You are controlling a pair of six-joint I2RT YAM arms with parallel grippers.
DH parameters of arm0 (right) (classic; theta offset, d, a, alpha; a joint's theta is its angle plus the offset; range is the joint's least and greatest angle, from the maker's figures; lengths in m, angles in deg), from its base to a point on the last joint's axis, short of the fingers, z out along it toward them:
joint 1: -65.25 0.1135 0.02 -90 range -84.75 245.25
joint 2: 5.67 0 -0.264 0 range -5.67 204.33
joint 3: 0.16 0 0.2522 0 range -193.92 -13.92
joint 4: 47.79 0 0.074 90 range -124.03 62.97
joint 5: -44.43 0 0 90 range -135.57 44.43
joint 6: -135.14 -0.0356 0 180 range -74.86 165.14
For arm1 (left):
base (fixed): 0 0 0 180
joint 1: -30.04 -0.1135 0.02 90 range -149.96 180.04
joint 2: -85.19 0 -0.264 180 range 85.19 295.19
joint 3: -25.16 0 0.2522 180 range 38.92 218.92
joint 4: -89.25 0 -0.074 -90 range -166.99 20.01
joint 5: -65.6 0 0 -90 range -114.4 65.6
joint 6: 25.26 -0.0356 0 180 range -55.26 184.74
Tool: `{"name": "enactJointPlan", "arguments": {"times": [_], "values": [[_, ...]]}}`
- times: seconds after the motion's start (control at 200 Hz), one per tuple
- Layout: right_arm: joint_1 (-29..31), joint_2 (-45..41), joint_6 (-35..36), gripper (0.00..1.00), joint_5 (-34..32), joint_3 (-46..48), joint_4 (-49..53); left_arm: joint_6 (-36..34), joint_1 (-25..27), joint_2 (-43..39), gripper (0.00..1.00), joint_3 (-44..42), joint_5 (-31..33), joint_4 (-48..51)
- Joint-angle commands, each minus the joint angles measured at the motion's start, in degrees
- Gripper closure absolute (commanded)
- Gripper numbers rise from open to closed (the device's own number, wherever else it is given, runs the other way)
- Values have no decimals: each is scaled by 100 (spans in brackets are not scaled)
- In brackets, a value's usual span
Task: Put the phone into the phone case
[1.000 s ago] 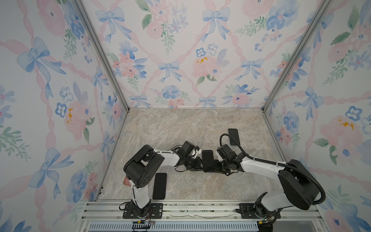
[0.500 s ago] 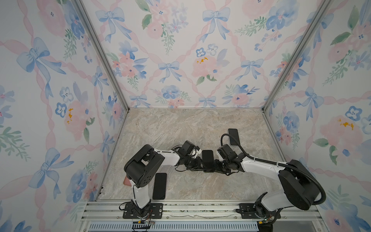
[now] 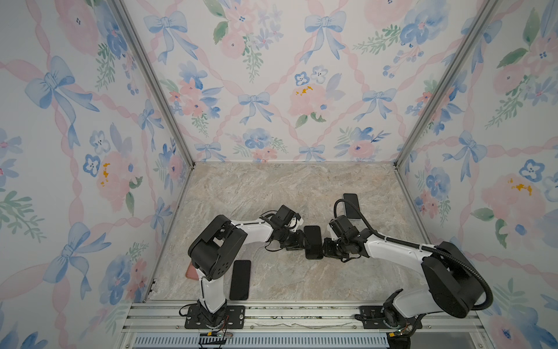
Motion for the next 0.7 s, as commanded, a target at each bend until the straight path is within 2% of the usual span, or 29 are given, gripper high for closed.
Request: {"name": "enactJointPlan", "arguments": {"times": [0.0, 0.1, 0.28, 0.565, 0.695], "values": [[-231, -11, 296, 65, -168, -416, 105, -433, -135, 353, 53, 458, 433, 554], [-412, 246, 502, 62, -134, -721, 3, -588, -210, 679, 53, 972, 591, 783], [-618, 887, 637, 61, 68, -1225, -158, -627, -218, 1137, 53, 1547, 466, 875], [-675, 1435, 577, 62, 178, -1315, -306, -564, -153, 1193, 55, 1587, 294, 874], [-660, 1564, 535, 68, 243, -1319, -395, -520, -79, 1184, 57, 1600, 243, 867]]}}
